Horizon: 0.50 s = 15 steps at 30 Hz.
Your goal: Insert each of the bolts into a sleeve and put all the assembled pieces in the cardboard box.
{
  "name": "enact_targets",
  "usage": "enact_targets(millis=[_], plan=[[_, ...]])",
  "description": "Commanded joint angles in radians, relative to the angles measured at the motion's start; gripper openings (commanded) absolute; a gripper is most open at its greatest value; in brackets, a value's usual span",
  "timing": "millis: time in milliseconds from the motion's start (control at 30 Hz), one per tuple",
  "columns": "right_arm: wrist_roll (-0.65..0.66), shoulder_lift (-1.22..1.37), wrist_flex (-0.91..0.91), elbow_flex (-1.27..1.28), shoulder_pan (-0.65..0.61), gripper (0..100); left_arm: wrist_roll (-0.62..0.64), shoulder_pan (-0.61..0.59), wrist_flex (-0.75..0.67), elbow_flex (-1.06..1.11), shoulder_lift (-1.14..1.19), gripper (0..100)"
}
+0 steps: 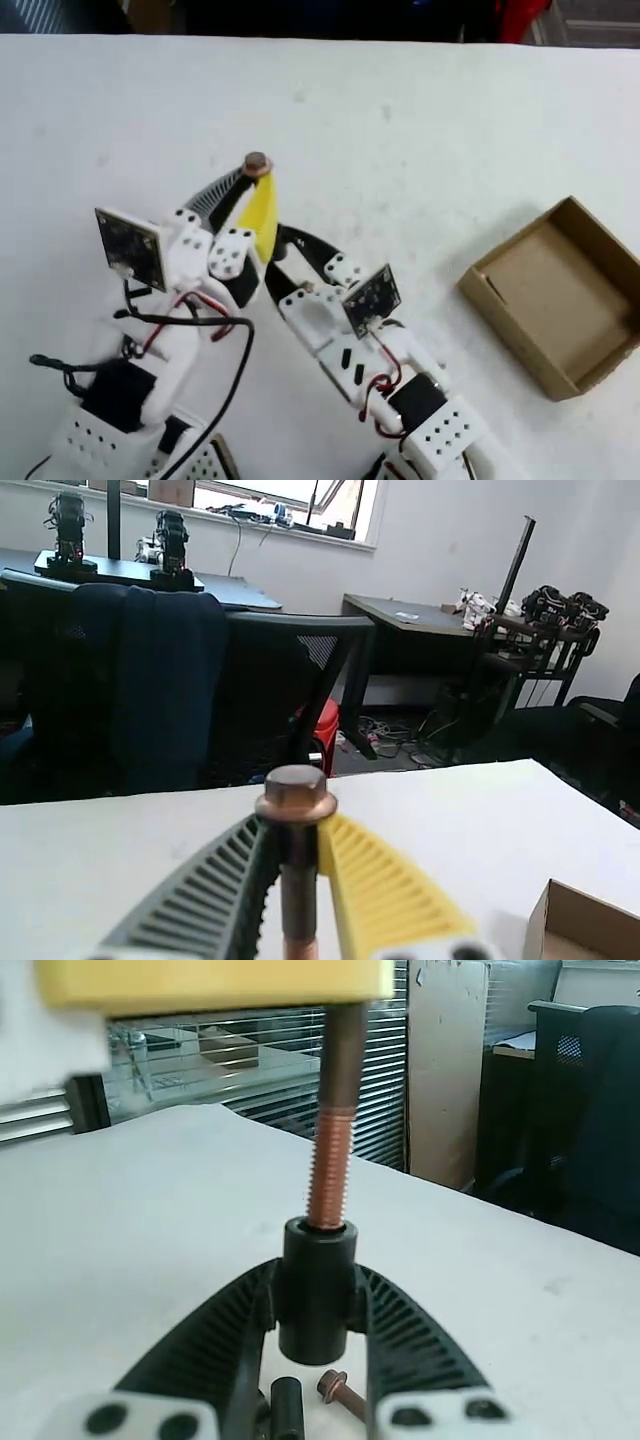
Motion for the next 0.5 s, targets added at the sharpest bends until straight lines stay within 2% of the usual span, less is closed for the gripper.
enact_targets(millis=[0,467], plan=[[-0.002,-0.016,-0.028,-0.014,-0.012,1.7,0.008,0.010,-0.121,0.032,-0.015,2],[-0.002,-0.016,-0.028,-0.014,-0.007,1.7,0.008,0.012,-0.080,0.063,-0.018,2]])
